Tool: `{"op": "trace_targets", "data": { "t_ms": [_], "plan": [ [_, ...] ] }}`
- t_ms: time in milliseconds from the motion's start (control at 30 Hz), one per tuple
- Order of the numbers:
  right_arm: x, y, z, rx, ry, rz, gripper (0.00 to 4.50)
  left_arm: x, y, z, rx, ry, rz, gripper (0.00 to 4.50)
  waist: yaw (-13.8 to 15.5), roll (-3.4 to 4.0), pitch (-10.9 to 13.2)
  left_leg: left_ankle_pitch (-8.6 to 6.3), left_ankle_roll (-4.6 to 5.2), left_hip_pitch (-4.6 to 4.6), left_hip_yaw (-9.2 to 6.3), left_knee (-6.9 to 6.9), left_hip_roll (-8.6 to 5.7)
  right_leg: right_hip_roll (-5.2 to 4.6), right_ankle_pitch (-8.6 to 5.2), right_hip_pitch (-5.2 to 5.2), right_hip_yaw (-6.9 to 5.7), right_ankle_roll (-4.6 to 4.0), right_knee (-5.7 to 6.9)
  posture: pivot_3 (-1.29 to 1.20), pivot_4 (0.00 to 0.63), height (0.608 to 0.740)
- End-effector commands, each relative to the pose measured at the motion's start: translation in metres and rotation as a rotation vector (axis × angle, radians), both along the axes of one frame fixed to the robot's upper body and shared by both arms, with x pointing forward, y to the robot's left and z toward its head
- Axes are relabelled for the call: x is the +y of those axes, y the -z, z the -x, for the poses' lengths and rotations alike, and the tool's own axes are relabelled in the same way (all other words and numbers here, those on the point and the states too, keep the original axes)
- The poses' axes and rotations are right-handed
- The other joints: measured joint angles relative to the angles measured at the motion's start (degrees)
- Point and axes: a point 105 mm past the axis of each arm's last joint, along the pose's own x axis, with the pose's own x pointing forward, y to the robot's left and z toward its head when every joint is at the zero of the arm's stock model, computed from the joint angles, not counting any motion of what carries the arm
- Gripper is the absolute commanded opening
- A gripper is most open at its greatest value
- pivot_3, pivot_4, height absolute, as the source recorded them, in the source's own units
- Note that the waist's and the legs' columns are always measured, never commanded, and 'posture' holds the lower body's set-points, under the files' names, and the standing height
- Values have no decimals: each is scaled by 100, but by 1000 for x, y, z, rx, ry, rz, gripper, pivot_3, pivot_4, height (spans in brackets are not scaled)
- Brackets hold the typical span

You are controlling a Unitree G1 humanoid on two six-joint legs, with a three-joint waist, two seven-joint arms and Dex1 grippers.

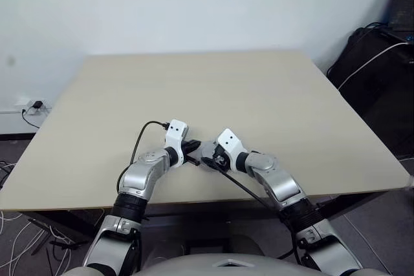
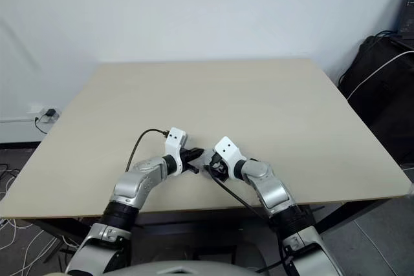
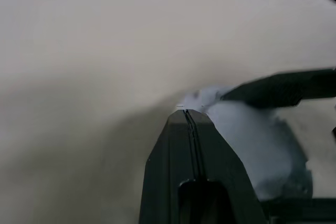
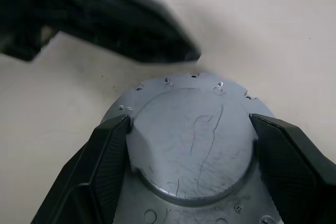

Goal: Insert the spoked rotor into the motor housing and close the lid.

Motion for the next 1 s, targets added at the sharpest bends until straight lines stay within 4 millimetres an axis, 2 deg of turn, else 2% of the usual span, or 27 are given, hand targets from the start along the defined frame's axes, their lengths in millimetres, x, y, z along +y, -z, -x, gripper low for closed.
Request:
{"op": "trace_targets", "data": {
  "t_ms": [33,633,700,767,1000],
  "plan": [
    [-8,15,6,56,18,49,3288,-3,-10,-5,-15,19,3,0,0,-3,1,0,-1,0,0,0,0,0,0,0,1,0,0,0,0,740],
    [-6,13,6,55,19,27,3288,-9,0,18,69,157,-47,0,4,-2,1,-14,-26,0,-4,0,0,0,-2,2,6,1,-1,0,0,740],
    [-8,13,8,65,22,36,4035,-9,1,18,70,157,-49,0,13,-2,1,-14,-26,0,-5,0,0,-1,-2,3,6,1,-2,0,0,740],
    [-10,13,10,69,19,43,4453,-9,1,18,71,158,-52,0,14,-2,0,-15,-26,0,-5,0,-1,-1,-3,4,7,3,-3,0,0,740],
    [-32,5,15,41,55,74,4453,-9,1,19,72,161,-57,0,62,-3,1,-16,-25,0,-9,0,-4,-3,-6,8,7,8,-7,0,0,740]
  ]
}}
